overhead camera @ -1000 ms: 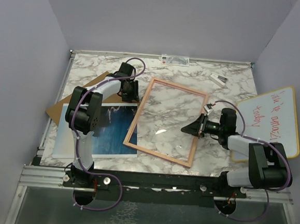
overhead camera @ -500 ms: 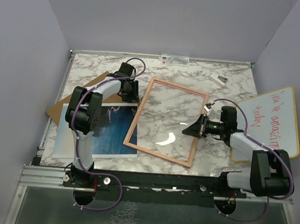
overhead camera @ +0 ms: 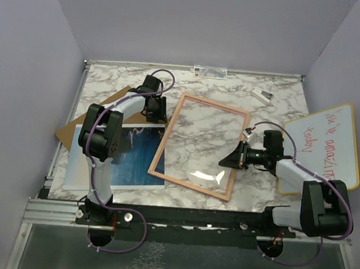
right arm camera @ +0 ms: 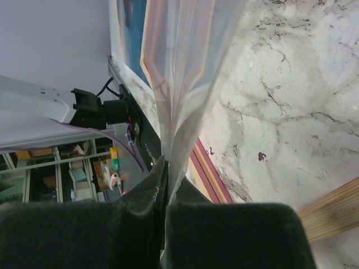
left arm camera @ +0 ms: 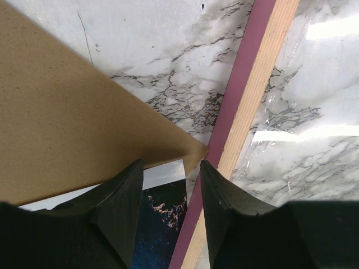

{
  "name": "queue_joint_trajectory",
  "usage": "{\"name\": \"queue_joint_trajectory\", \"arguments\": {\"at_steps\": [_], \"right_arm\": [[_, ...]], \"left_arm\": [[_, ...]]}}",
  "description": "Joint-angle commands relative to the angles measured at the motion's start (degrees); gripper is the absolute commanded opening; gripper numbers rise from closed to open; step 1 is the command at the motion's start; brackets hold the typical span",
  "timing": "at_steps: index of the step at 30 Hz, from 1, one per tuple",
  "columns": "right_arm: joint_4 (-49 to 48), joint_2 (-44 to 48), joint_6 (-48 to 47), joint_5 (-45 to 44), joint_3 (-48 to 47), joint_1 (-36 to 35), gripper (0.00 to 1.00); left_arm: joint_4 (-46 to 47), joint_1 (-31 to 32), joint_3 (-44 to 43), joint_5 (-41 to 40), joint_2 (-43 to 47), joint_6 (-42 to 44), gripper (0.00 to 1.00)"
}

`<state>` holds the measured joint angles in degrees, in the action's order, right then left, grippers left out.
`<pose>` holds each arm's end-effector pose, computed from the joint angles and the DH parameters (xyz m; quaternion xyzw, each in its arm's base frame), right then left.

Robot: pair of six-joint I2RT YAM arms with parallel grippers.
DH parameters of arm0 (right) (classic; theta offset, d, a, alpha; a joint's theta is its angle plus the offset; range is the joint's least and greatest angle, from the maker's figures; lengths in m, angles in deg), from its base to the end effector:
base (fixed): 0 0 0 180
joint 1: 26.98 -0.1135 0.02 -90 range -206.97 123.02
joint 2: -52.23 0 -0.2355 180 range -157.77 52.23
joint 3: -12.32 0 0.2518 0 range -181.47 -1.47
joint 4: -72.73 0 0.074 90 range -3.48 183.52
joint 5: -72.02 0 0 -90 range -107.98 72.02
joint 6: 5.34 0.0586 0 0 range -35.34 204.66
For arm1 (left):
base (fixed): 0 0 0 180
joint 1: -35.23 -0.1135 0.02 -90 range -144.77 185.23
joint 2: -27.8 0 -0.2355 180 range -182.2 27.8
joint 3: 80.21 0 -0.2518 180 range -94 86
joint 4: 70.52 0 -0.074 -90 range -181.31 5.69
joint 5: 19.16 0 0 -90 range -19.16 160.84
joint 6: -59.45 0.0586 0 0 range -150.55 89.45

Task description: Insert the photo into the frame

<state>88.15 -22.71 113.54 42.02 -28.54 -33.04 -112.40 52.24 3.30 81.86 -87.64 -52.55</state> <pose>0.2278 0.0752 0.1213 -0.0089 0.8307 0.5374 0.1451 0.4016 -0.1346 0.1296 -0.0178 0.9634 -0.1713 0.2052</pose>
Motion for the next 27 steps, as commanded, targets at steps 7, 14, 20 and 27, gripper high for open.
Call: {"name": "queue_joint_trajectory", "arguments": {"at_steps": [7, 14, 20, 27], "right_arm": [[0.7, -0.8, -1.4, 0.7, -0.4, -1.0, 0.01], [1.2, -2.4, -2.3, 0.9, -1.0, -2.1, 0.01], [5.6, -2.0, -4.6, -2.2, -2.0, -2.5, 0.01], [5.9, -2.8, -5.1, -2.6, -2.5, -2.5, 0.01]], "left_arm": [[-0.1, 0.2, 0.0, -0.8, -0.8, 0.6, 0.47], [-0.1, 0.2, 0.1, -0.6, -0.9, 0.6, 0.47], [-0.2, 0.2, -0.1, -0.5, -1.1, 0.6, 0.47], [-0.2, 0.2, -0.4, -0.3, -1.5, 0.6, 0.47]]}}
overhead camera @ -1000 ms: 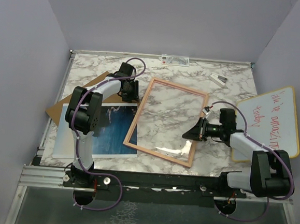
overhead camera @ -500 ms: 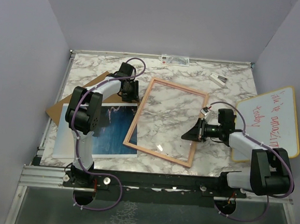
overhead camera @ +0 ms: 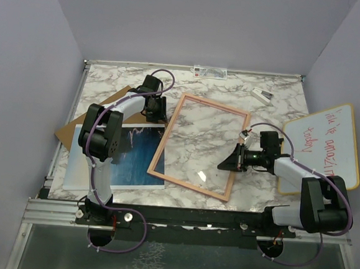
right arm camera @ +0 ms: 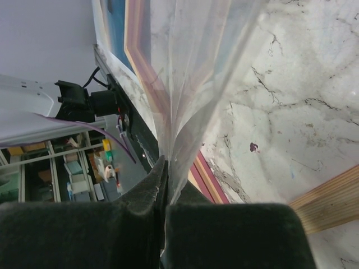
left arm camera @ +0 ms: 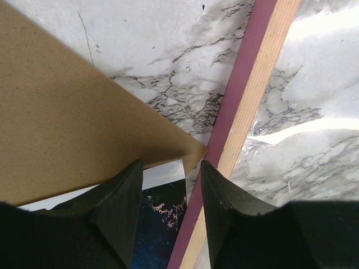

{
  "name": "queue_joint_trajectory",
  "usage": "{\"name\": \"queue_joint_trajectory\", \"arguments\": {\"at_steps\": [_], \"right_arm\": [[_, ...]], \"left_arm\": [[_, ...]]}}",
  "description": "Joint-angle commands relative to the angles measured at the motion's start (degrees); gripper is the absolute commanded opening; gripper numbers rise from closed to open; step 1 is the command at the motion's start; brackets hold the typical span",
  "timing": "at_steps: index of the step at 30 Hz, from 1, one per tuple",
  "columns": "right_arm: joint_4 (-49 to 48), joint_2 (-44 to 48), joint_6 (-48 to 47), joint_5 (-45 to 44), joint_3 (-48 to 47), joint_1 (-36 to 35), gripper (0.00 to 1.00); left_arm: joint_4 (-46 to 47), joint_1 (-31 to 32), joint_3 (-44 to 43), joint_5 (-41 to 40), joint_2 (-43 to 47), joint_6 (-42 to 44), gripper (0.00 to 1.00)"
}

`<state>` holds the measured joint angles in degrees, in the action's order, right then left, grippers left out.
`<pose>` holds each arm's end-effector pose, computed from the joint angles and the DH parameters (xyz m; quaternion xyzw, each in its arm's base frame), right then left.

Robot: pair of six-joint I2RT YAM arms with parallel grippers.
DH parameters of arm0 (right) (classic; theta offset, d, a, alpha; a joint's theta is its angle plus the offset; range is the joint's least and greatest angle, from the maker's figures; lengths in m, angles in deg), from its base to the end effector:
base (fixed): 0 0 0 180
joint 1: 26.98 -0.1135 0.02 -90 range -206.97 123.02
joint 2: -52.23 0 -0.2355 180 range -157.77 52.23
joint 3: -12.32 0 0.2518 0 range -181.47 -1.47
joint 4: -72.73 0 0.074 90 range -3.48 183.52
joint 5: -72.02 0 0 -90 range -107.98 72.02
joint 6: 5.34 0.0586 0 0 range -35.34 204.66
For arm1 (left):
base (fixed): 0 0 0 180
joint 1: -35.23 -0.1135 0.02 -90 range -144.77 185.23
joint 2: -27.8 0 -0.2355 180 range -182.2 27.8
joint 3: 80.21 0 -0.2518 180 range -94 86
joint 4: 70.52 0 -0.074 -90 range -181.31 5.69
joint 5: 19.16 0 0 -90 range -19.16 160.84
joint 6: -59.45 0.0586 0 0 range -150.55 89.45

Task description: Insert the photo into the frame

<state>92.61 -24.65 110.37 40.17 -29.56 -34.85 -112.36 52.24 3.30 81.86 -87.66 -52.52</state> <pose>0.2242 0.0812 0.1126 -0.0156 0.8459 0.5197 0.1186 0.4017 -0.1346 0.1295 -0.0175 0.9634 -0.1713 0.2054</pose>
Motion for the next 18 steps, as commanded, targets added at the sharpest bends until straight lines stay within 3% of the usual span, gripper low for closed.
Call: {"name": "queue_joint_trajectory", "arguments": {"at_steps": [1, 10, 18], "right_arm": [[1.9, -0.8, -2.1, -1.1, -1.6, -0.6, 0.01], [5.6, -0.9, -5.6, -6.6, -4.3, -0.6, 0.01], [1.1, -0.9, -1.8, -0.5, -2.7, -0.6, 0.01]], "left_arm": [[-0.2, 0.2, -0.4, -0.3, -1.4, 0.6, 0.47], [-0.2, 0.2, -0.1, -0.2, -1.5, 0.5, 0.48], [-0.2, 0.5, 0.0, 0.0, -1.4, 0.2, 0.48]]}}
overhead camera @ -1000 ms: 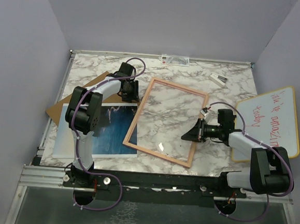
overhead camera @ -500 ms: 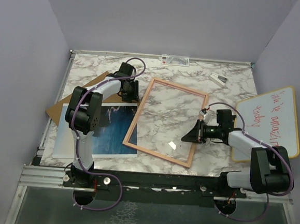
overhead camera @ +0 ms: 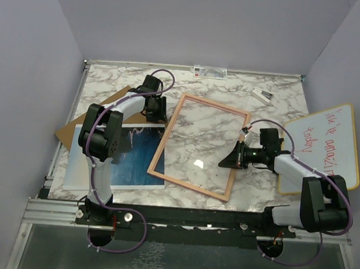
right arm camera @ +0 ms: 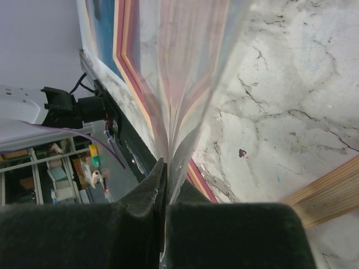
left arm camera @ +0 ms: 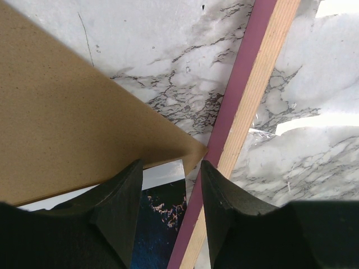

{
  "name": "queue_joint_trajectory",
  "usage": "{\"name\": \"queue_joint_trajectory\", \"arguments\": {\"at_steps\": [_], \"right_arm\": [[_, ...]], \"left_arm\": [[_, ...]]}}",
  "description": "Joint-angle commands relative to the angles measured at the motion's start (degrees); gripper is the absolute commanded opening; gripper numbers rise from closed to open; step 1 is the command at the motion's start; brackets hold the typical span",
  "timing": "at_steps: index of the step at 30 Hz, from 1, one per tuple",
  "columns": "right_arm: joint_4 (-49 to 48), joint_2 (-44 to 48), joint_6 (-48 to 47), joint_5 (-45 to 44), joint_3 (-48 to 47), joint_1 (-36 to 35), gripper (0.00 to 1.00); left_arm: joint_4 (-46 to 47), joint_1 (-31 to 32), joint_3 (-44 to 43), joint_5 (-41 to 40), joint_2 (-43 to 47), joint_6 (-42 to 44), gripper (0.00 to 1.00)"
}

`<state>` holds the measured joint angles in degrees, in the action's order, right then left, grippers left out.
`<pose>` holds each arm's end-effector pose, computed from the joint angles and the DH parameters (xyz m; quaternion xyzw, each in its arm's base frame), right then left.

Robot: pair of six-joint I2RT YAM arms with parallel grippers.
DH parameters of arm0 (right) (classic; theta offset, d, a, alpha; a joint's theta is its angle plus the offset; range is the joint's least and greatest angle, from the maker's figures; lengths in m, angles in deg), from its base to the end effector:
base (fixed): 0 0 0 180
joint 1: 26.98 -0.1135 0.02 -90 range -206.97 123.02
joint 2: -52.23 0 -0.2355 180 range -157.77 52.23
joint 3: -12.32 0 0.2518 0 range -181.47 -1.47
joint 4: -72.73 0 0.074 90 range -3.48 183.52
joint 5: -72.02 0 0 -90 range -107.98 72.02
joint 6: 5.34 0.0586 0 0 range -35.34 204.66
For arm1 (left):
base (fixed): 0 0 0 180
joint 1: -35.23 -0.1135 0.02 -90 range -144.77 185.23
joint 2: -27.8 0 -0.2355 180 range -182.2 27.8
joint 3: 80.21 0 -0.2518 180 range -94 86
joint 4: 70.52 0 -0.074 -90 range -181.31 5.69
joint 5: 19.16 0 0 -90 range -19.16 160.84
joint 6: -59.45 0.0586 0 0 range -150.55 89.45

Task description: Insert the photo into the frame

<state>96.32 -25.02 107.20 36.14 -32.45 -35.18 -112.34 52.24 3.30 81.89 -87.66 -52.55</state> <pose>0.2317 0.0814 0.1181 -0.0254 0.8617 0.4884 0.1352 0.4017 -0.1346 0.1295 -0.0177 0.9633 -0.1716 0.2055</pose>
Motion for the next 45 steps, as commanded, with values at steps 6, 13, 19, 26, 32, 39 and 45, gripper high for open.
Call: {"name": "queue_joint_trajectory", "arguments": {"at_steps": [6, 13, 19, 26, 32, 39, 45], "right_arm": [[-7.5, -0.3, 6.0, 8.7, 0.8, -0.3, 0.01], [-10.8, -2.3, 8.1, 10.3, 1.2, -0.3, 0.01], [-6.9, -3.6, 7.4, 8.4, 0.4, -0.4, 0.01], [-4.0, -5.0, 7.6, 6.5, -0.9, -0.4, 0.1], [-1.8, -6.3, 8.1, 6.5, -0.7, -0.4, 0.01], [5.0, -7.9, 4.8, 3.0, -2.2, -0.4, 0.01], [6.9, -7.7, 3.0, 2.9, -2.8, -0.4, 0.01]], "left_arm": [[-0.2, 0.7, 0.4, -0.2, -1.4, 0.0, 0.48], [-0.2, 0.8, 0.6, -0.2, -1.1, 0.0, 0.48], [-0.2, 0.9, 0.5, -0.5, -1.0, -0.1, 0.48], [-0.2, 1.0, 0.3, -0.5, -0.9, -0.4, 0.48], [-0.2, 0.9, -0.1, -0.4, -0.9, -0.6, 0.48], [-0.2, 1.2, -1.4, -0.2, -1.7, -0.8, 0.48], [-0.2, 1.3, -2.1, -0.3, -2.0, -0.8, 0.49]]}}
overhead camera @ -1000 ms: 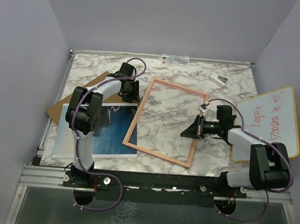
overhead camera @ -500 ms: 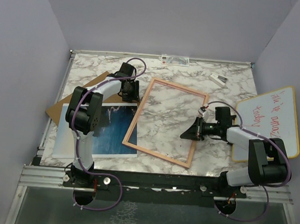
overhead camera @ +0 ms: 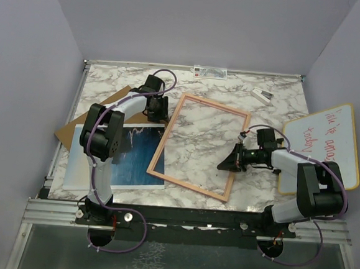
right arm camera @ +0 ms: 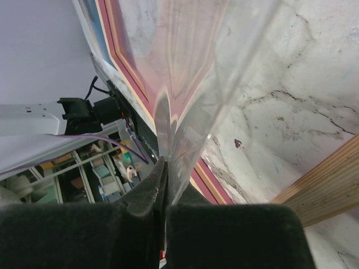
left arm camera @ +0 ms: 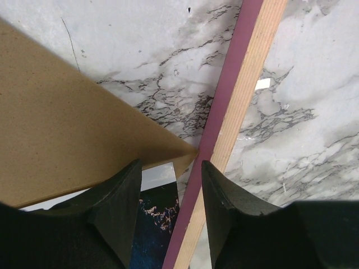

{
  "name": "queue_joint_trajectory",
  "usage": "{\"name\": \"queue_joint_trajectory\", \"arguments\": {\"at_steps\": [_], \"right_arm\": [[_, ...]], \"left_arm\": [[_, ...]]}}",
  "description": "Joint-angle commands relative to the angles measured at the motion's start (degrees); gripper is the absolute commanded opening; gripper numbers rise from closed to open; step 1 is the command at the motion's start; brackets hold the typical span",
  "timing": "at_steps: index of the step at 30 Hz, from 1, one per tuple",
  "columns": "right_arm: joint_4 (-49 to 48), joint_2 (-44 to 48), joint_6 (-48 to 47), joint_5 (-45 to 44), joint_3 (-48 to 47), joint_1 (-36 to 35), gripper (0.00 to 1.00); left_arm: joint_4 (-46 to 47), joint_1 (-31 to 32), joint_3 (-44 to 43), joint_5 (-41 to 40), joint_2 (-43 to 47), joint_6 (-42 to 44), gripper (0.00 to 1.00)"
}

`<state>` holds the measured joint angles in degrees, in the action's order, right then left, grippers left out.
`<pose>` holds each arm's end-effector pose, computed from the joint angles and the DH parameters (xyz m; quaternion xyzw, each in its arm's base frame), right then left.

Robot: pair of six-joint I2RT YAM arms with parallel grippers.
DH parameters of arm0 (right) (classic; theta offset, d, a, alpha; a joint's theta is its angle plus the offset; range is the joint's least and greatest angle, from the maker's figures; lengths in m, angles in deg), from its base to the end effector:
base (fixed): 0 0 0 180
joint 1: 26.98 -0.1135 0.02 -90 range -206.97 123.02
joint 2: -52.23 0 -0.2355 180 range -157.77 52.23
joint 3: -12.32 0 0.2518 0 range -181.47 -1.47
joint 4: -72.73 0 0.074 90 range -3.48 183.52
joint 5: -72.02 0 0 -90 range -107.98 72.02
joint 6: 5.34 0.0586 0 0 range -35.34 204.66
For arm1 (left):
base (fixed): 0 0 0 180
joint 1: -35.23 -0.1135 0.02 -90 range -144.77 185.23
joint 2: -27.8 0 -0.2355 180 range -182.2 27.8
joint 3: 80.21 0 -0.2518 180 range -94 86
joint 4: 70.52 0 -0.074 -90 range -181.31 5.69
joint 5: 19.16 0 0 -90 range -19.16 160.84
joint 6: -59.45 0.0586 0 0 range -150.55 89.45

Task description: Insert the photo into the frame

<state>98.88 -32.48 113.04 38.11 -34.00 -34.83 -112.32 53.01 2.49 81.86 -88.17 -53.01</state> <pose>0.2326 0.0812 0.0953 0.0515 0.8656 0.4963 0.0422 0.4027 -0.1409 0.1302 -0.0148 0.9627 -0.1744 0.2063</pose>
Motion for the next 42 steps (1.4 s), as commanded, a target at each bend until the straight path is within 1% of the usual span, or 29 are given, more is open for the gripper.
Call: {"name": "queue_joint_trajectory", "arguments": {"at_steps": [1, 4, 12, 19, 22, 25, 27, 30, 32, 34, 37, 42], "right_arm": [[4.3, -0.4, -3.0, 1.3, -1.3, -0.8, 0.01], [4.3, -0.8, -3.4, 2.9, -1.0, -0.8, 0.01], [7.4, -0.9, -4.5, 2.5, -1.0, -0.8, 0.01], [4.3, -3.3, -3.6, 3.7, -3.1, -0.8, 0.02], [2.2, -3.5, -2.2, 3.6, -3.3, -1.0, 0.1], [2.6, -3.3, -1.7, 2.6, -3.9, -1.0, 0.29], [4.3, -2.4, -1.7, 0.8, -4.4, -1.0, 0.44], [6.9, -0.7, -1.4, -1.8, -5.4, -1.0, 0.63], [8.7, 0.3, -0.9, -4.1, -6.1, -1.0, 0.74], [11.1, 0.9, -0.6, -6.7, -6.8, -1.0, 0.83], [15.6, 1.5, 0.4, -11.4, -7.8, -1.0, 0.91], [22.7, 3.6, 3.4, -19.8, -9.4, -1.0, 0.95]], "left_arm": [[-0.2, 0.6, -1.4, -0.2, -1.6, -0.3, 0.49], [-0.2, 0.6, -1.5, 0.0, -1.8, -0.3, 0.51], [1.0, 1.0, -3.0, 1.4, -2.3, 0.5, 0.59], [2.2, 1.5, -2.9, 2.1, -2.4, 0.4, 0.62], [2.2, 1.7, -2.7, 1.7, -2.4, 0.2, 0.62], [2.2, 1.7, -2.7, 1.3, -2.1, 0.2, 0.63], [2.2, 1.7, -2.7, 1.0, -1.7, 0.2, 0.64], [2.1, 1.7, -2.9, 0.7, -1.3, 0.1, 0.65], [2.0, 1.7, -3.1, 0.8, -1.1, -0.1, 0.66], [1.9, 1.7, -3.4, 0.6, -0.8, -0.3, 0.67], [0.9, 1.7, -4.0, -0.3, -0.4, -0.4, 0.67], [-0.8, 1.7, -5.2, -2.0, 0.3, -0.4, 0.7]]}}
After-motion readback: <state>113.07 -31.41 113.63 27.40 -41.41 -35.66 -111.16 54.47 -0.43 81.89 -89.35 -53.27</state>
